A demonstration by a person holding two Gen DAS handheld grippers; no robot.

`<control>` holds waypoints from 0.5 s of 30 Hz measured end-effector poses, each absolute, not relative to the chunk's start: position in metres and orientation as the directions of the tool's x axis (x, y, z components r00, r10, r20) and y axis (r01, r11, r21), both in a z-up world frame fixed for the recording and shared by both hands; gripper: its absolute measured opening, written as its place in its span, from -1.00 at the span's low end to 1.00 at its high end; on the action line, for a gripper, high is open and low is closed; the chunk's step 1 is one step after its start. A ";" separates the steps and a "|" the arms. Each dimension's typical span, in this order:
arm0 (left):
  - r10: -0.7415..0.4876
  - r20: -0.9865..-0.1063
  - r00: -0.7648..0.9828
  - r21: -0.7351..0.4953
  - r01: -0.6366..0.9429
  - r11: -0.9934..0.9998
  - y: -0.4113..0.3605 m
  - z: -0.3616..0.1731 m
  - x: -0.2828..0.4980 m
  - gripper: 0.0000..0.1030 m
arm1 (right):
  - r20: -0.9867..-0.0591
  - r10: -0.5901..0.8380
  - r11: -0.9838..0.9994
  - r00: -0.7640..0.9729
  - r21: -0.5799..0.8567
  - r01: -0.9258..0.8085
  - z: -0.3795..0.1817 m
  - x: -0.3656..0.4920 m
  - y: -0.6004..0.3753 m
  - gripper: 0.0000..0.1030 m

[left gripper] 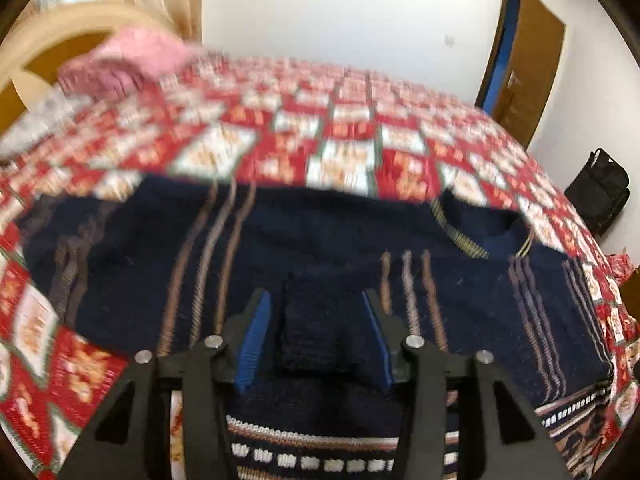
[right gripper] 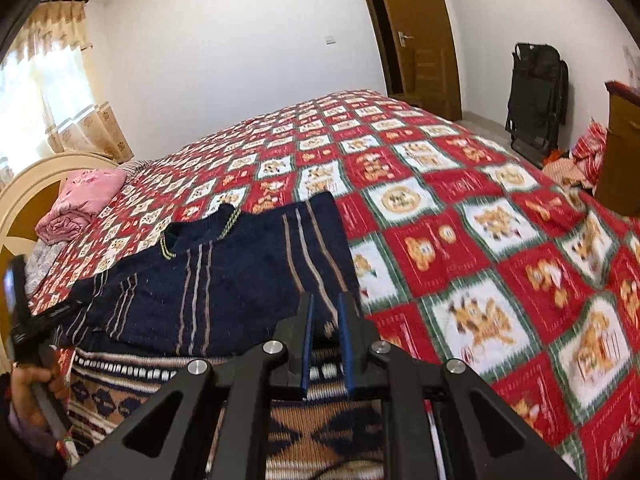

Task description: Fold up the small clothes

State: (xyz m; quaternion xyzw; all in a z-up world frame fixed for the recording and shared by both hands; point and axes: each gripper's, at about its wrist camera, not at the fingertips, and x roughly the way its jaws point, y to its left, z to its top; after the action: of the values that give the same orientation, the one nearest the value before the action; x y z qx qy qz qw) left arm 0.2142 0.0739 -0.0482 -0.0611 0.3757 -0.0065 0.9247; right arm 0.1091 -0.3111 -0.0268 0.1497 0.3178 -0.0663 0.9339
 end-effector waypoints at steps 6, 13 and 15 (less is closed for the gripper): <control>-0.149 -0.693 0.705 -0.108 0.103 0.989 0.029 -0.050 0.211 -0.05 | -0.673 -0.013 0.965 0.740 0.186 0.186 -0.052 0.155 -0.295 -0.75; -0.127 -0.758 0.640 -0.058 0.127 0.990 0.024 -0.078 0.211 -0.04 | -0.745 0.025 0.954 0.666 0.217 0.207 -0.086 0.170 -0.293 -0.75; -0.129 -0.751 0.648 -0.054 0.135 0.989 0.027 -0.073 0.204 -0.04 | -0.769 0.007 0.949 0.639 0.207 0.238 -0.080 0.170 -0.290 -0.75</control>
State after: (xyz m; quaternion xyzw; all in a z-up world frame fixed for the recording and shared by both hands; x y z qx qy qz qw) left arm 0.2035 0.0267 -0.0733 0.0036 0.4134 -0.0728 0.9076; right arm 0.1695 -0.2904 -0.0796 0.1459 0.4199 -0.0645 0.8935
